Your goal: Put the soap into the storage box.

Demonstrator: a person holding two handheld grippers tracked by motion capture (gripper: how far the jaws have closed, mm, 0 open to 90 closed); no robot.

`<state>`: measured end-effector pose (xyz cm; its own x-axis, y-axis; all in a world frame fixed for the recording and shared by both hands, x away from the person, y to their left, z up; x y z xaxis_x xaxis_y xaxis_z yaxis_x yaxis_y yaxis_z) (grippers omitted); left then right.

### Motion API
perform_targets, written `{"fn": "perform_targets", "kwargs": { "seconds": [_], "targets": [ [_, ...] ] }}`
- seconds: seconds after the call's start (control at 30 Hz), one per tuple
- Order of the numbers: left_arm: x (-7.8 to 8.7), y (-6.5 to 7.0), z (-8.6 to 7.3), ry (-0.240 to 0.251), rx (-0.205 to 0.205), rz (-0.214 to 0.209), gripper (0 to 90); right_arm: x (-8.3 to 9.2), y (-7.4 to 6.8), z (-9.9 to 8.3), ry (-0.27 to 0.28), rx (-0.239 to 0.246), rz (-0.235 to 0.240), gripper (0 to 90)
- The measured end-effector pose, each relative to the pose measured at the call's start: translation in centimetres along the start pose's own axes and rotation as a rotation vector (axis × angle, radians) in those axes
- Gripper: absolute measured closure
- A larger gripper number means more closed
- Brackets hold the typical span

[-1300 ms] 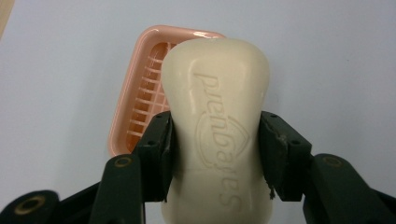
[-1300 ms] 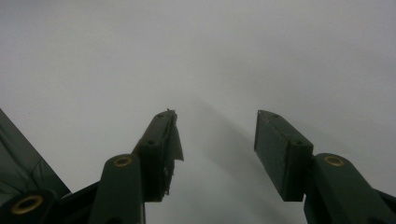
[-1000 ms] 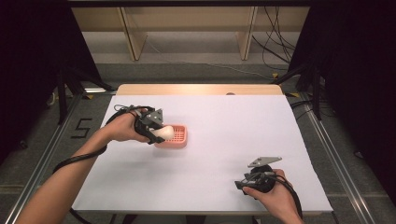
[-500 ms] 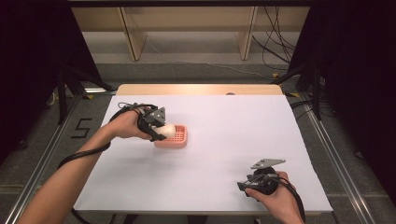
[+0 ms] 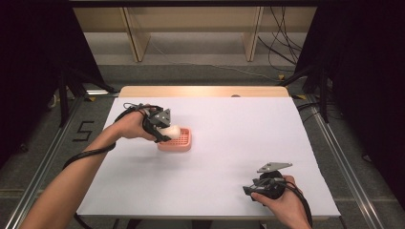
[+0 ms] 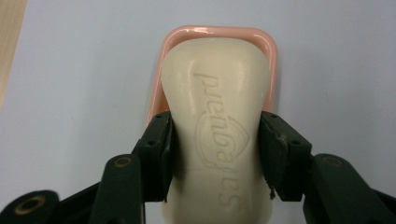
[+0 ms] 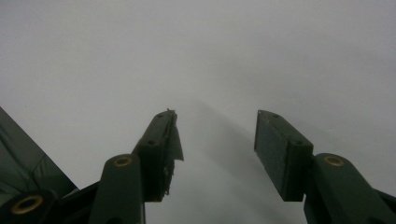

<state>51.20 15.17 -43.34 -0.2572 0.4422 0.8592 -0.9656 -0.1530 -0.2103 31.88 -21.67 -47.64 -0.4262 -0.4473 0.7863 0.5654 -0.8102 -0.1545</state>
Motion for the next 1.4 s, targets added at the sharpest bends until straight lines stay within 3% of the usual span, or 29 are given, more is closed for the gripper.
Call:
{"fn": "perform_targets", "kwargs": {
  "seconds": [0.5,0.67,0.77,0.97,1.17,1.27,1.4],
  "targets": [
    [-1.2,-0.4,0.1,-0.009,-0.020,-0.006,49.1,0.0,0.0,0.0,-0.001,0.001,0.000,49.2],
    [-1.7,-0.4,0.2,-0.024,-0.031,-0.007,49.0,0.1,-0.2,0.0,-0.014,-0.025,0.003,49.2],
    [-1.9,-0.5,0.3,-0.023,-0.028,-0.007,49.0,0.0,0.0,0.0,-0.004,0.004,0.000,49.2],
    [-2.3,-0.7,0.3,-0.034,-0.025,-0.015,49.0,0.1,0.0,0.0,-0.006,0.001,0.001,49.2],
    [-3.0,-0.8,0.2,-0.031,0.014,-0.026,49.0,0.1,0.0,0.0,-0.008,0.001,0.001,49.2],
    [-3.3,-0.9,0.0,-0.067,0.014,-0.037,48.7,0.1,0.1,0.0,-0.003,0.006,0.001,49.2],
    [-3.6,-0.6,0.1,-0.040,0.064,-0.048,48.0,0.1,0.1,0.0,-0.008,0.001,0.002,49.3]
  ]
}}
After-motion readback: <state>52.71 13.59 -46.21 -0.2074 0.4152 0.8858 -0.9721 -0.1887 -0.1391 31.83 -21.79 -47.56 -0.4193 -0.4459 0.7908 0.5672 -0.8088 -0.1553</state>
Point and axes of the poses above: each handheld gripper's, and its own axes: x roughly backward along the jaws, z roughly out of its top, y roughly to its right, the point moved 2 cm from there along -x, roughly forward along the jaws, and after that the axes turned 1 degree about y, right-handed, at the moved point
